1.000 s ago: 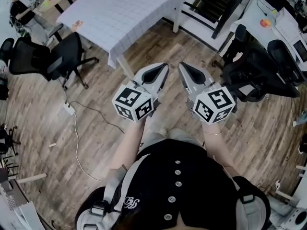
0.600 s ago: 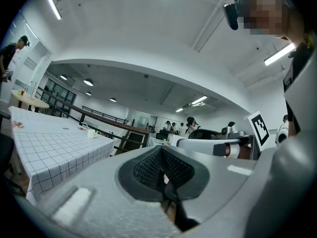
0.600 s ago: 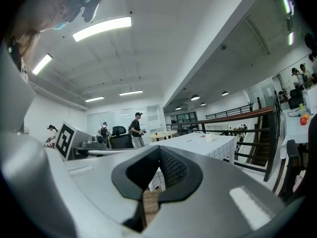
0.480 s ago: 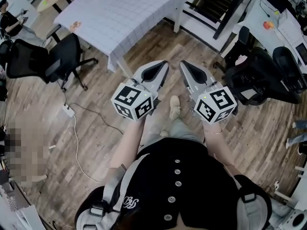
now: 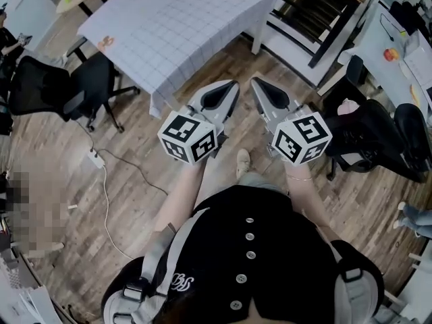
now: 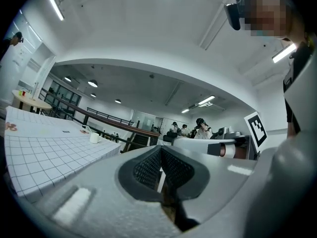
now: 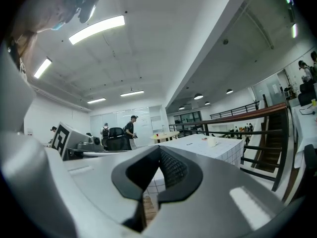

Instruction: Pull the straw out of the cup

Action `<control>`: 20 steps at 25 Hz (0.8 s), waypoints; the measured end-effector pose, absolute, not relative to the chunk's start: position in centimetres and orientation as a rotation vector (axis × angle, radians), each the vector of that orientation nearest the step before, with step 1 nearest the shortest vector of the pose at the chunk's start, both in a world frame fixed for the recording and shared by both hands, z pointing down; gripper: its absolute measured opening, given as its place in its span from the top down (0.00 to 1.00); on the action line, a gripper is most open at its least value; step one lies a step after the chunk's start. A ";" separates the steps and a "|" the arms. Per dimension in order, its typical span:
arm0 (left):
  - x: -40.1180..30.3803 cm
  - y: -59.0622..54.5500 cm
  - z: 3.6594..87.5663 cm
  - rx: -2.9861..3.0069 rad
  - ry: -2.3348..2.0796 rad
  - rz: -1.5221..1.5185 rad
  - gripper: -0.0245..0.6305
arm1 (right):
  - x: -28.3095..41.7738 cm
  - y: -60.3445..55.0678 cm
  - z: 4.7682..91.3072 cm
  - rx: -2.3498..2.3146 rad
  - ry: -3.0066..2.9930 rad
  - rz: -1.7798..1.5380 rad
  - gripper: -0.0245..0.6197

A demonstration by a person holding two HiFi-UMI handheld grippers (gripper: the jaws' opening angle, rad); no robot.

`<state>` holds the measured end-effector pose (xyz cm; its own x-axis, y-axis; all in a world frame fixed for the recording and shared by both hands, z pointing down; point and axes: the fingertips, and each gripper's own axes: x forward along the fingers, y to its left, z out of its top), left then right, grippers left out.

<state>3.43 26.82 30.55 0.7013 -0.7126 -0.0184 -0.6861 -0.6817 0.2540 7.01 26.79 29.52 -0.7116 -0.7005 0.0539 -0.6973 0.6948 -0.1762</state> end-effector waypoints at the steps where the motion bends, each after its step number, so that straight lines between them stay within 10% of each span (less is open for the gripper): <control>1: 3.6 25.6 30.4 2.683 -1.126 -0.169 0.96 | 7.1 25.7 29.4 -1.172 2.879 -0.291 0.96; 20: 8.8 10.0 30.0 2.651 -1.143 -0.200 0.96 | 11.0 9.9 30.0 -1.062 2.913 -0.365 0.96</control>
